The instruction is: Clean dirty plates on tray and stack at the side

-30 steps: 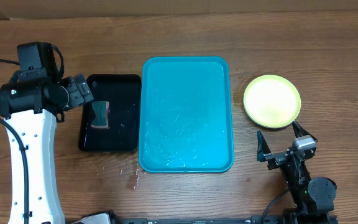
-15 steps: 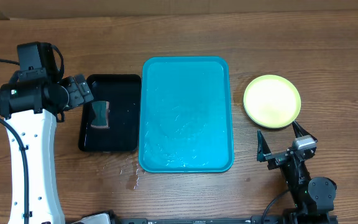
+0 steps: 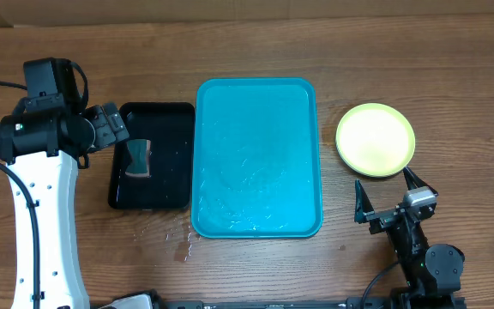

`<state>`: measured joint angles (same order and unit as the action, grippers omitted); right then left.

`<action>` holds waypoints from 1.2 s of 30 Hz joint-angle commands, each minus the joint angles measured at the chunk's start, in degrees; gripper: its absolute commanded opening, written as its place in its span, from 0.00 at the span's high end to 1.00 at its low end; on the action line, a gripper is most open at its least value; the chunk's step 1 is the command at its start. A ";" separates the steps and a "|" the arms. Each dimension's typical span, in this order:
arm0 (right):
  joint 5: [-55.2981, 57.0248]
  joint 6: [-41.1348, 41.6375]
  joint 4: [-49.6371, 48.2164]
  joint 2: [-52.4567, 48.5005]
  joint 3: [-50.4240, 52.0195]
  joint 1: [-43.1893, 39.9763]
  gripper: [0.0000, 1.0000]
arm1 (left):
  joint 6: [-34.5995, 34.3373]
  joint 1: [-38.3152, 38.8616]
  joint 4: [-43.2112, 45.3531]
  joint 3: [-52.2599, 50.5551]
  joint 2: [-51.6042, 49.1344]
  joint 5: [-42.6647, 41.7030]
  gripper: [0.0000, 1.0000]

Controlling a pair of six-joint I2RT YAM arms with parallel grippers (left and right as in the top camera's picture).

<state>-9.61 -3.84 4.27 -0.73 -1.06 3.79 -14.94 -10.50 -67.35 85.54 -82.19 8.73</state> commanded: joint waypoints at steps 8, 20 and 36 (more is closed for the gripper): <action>0.50 -0.31 -0.31 0.57 0.61 -0.11 0.00 | -0.94 0.02 0.09 0.87 -0.11 -0.26 0.00; 0.50 -0.31 -0.31 0.57 0.61 -0.11 0.00 | -0.94 3.80 0.07 0.87 0.17 -0.26 0.00; 0.50 -0.31 -0.31 0.57 0.61 -0.11 0.00 | -0.94 17.40 0.07 0.85 4.48 -0.26 0.00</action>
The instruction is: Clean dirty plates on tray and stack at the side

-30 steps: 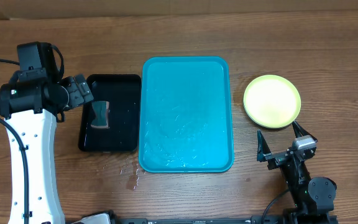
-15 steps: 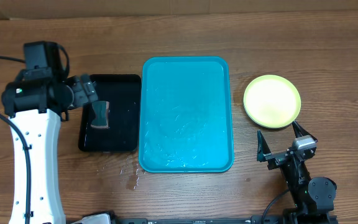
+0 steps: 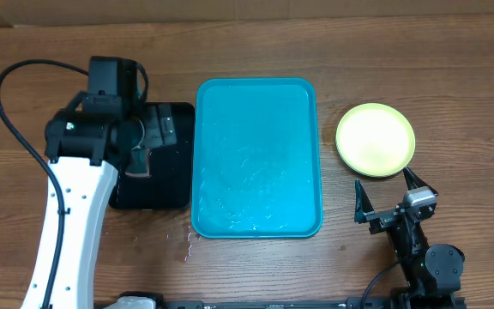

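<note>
The teal tray [image 3: 258,94] lies in the middle of the table with only wet smears on it and no plate. A yellow-green plate [image 3: 375,139] sits on the table to the right of the tray. My left gripper [image 3: 154,133] hangs open over the black tub [image 3: 171,190], just above the sponge [image 3: 136,163], which the wrist partly hides. Near the front right, below the plate, my right gripper [image 3: 390,196] rests open and holds nothing.
Water drops mark the table [image 3: 181,245] in front of the tub and the tray's left corner. A black cable [image 3: 20,94] loops from the left arm over the table's left side.
My left arm has swung right, from the tub's left edge to over the tub and the sponge. The right arm, the tray and the plate have not moved.
</note>
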`<state>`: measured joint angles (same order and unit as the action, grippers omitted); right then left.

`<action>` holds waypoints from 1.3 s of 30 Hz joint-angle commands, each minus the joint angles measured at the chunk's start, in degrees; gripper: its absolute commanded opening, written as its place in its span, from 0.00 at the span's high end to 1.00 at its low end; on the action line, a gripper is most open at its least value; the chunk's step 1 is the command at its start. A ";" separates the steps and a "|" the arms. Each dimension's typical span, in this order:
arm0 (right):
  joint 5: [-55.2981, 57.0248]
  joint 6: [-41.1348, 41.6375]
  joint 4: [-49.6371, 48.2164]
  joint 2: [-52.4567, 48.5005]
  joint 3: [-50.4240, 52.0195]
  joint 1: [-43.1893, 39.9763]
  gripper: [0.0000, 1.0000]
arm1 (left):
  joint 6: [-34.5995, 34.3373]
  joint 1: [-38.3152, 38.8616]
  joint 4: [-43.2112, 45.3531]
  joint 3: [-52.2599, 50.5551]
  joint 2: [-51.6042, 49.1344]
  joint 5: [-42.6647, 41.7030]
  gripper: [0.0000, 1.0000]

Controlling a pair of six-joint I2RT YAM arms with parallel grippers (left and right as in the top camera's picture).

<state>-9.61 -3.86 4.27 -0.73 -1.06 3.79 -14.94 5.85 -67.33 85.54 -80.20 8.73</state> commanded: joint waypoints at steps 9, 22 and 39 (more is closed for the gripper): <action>0.50 -0.28 -0.28 0.57 0.61 -0.11 0.01 | -0.26 1.36 -0.20 0.81 5.44 0.59 0.01; 0.50 -0.28 -0.28 0.57 0.61 -0.11 0.00 | -0.33 1.36 -4.09 0.70 6.97 -2.64 0.00; 0.50 -0.28 -0.28 0.57 0.61 -0.11 0.00 | -0.59 1.31 11.02 -19.52 19.58 -7.10 0.00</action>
<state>-9.61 -3.88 4.25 -0.73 -1.06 3.79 -14.92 6.79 -59.72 68.79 -65.49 4.23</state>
